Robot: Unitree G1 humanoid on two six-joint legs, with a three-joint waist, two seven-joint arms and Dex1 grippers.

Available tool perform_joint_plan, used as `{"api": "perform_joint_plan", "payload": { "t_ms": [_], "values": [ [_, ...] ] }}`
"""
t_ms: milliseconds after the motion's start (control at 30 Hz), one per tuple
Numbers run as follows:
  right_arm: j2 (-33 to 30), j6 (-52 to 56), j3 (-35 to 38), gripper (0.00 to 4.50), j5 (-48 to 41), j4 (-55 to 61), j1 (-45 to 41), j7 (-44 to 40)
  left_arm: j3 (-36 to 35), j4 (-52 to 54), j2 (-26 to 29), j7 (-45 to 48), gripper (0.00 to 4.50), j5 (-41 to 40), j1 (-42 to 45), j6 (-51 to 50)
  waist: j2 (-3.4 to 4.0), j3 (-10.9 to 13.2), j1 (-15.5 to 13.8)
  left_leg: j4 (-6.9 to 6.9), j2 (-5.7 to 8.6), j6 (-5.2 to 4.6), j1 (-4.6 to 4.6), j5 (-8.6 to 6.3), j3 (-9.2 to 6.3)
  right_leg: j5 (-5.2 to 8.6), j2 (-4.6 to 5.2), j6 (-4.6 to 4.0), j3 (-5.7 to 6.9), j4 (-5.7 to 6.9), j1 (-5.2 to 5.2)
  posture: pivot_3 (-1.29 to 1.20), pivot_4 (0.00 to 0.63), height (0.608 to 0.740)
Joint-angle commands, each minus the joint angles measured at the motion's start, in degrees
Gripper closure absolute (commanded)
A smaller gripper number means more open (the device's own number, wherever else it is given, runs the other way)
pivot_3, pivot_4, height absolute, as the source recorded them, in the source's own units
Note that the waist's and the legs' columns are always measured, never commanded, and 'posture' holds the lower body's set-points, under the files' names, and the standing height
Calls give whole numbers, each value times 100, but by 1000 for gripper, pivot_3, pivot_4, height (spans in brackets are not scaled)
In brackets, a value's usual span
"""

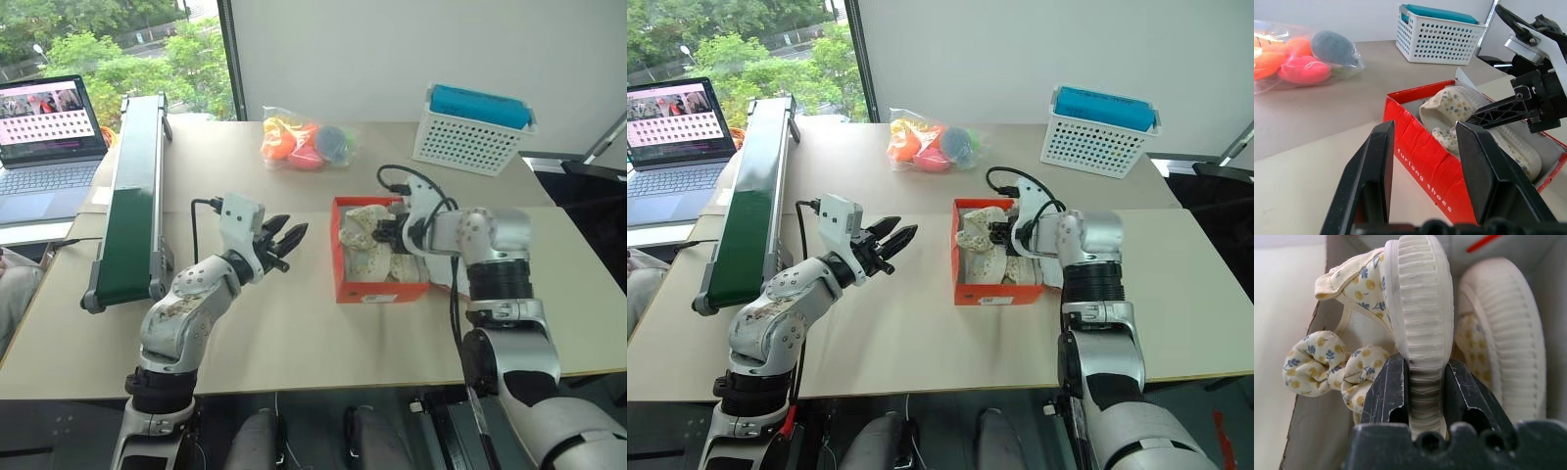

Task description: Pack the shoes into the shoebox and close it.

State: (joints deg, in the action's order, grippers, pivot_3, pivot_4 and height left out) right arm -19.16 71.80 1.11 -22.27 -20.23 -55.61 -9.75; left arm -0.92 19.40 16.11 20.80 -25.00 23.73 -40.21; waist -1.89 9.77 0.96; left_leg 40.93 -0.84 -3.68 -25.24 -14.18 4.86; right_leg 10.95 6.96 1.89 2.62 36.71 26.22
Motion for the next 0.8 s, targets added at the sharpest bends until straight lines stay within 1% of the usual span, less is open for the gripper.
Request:
{"api": "perform_joint_plan", "payload": {
  "t_ms": [33, 100, 267, 433, 567, 700, 800],
  "values": [
    [-95, -358, -972, 3800, 455, 80, -44, -517, -54, 183, 13, -2, 2403, -58, 52, 6, 0, 0, 1, 0, 0, 0, 0, 0, 0, 0, 0, 0, 0, -1, 0, 0, 150, 699],
    [-136, -608, -1376, 3800, 682, -9, -78, -787, -47, 168, 3, -5, 2403, -51, 61, 14, 1, -1, 3, 0, 0, 0, 2, 0, 0, 0, 0, 0, 0, 0, -1, 0, 150, 699],
    [-190, -1161, -2038, 3800, 1196, -182, -31, -1301, -57, 176, -18, -32, 2403, -51, 81, 21, 0, -1, 8, 0, 0, 1, 5, 1, 0, 0, 0, 0, 0, 1, -1, 0, 150, 699],
    [-181, -1539, -2299, 3800, 1608, -451, 257, -1535, -93, 257, -7, -64, 2403, -75, 63, -18, -2, -5, 1, 0, -1, 2, 7, 1, 0, 0, 0, 0, 0, 1, -4, 0, 150, 699],
    [-281, -1857, -2315, 3800, 1921, -768, 563, -1650, -125, 303, 33, -72, 2403, -109, 72, -74, 0, -15, -10, 0, 0, 2, 21, 1, 0, 0, 1, 0, 0, -1, -18, 0, 150, 699],
    [-469, -2168, -2718, 3800, 2339, -505, 865, -1905, -181, 320, 109, -56, 2403, -122, 88, -144, 1, -24, -38, -1, 0, 2, 30, 0, -1, 2, 1, 2, 1, -3, -27, 0, 150, 699],
    [-478, -2423, -3006, 3800, 2647, -466, 962, -2099, -191, 332, 141, -64, 2403, -129, 98, -201, 1, -28, -45, -1, 1, 0, 37, -2, -2, 4, 4, 5, 1, -6, -37, 0, 150, 699]
  ]
}}
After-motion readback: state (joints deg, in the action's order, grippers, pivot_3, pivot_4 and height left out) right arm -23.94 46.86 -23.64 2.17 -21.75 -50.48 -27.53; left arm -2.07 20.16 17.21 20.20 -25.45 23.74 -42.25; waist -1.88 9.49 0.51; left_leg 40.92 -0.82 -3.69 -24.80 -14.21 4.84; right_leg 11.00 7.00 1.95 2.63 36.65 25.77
